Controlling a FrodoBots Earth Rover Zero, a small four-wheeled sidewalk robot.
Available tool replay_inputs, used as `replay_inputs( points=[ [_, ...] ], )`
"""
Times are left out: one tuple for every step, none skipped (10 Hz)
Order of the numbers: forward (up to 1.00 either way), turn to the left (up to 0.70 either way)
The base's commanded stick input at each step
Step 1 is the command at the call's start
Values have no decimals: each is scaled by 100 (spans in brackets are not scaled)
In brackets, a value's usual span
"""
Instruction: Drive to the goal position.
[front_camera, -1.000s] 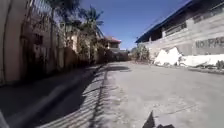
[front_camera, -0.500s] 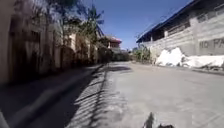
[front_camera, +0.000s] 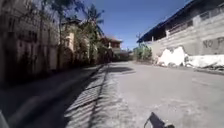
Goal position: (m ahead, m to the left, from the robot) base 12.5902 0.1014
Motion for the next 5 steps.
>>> replay_inputs(
  points=[
    [70, -3],
    [70, -3],
    [70, -3],
    [70, -3],
    [70, -3]
  ],
)
